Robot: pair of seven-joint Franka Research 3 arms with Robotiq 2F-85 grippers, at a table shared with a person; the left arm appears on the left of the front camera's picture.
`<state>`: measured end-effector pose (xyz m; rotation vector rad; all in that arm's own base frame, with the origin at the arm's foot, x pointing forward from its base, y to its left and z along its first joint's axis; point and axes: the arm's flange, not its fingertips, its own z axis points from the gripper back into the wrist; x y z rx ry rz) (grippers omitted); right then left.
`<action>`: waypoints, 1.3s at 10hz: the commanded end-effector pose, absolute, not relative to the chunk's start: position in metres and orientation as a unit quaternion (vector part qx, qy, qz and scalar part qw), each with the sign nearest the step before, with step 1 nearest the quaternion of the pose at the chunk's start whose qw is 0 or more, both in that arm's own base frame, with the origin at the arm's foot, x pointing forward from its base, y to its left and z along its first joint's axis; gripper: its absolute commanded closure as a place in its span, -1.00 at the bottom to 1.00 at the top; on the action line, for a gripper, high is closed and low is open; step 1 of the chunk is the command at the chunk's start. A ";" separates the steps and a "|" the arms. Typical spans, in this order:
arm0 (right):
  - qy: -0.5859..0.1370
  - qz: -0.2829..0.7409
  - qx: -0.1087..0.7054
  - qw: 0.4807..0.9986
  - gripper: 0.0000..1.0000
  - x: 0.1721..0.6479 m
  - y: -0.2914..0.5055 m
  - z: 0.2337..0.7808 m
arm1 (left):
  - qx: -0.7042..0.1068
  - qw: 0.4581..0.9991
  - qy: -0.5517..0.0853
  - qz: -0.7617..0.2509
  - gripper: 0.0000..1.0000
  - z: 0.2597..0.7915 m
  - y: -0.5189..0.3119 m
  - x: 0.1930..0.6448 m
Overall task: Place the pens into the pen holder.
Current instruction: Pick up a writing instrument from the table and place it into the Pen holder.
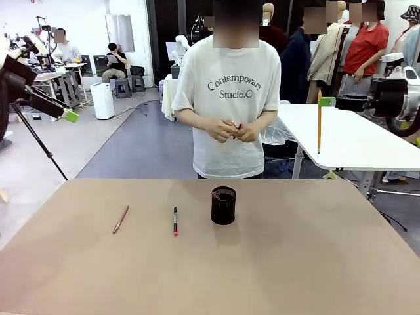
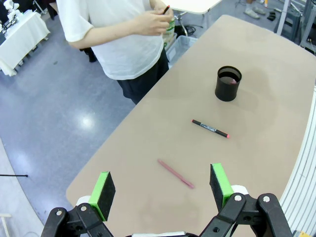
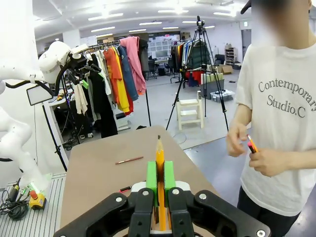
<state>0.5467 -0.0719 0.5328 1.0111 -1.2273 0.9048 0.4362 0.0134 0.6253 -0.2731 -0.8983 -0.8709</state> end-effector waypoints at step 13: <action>-0.533 0.392 0.435 0.611 1.00 0.546 -0.072 0.535 | -0.133 0.795 -0.425 -0.412 -1.00 0.626 0.015 0.437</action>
